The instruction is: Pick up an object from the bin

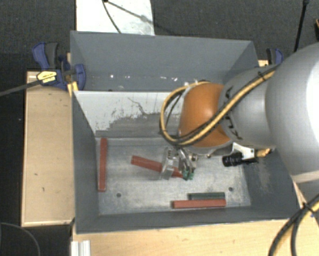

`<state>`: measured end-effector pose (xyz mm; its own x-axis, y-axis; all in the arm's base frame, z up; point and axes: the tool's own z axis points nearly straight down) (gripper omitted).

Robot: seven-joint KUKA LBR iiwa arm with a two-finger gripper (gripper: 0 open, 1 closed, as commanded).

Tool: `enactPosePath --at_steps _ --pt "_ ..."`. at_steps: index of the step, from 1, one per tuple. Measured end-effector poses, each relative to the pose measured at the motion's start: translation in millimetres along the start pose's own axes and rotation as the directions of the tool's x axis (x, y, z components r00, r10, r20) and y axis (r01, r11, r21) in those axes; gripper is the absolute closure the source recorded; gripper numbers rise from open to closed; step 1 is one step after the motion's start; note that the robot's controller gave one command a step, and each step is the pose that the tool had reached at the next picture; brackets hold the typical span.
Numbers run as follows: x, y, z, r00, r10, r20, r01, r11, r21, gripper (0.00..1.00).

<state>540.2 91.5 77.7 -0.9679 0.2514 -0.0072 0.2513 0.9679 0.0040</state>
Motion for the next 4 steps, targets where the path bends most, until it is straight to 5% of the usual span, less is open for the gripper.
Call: enactPosePath --at_steps 4 --pt "-5.1 3 -45 1.000 0.007 0.001 -0.007 1.000 0.000 1.00"
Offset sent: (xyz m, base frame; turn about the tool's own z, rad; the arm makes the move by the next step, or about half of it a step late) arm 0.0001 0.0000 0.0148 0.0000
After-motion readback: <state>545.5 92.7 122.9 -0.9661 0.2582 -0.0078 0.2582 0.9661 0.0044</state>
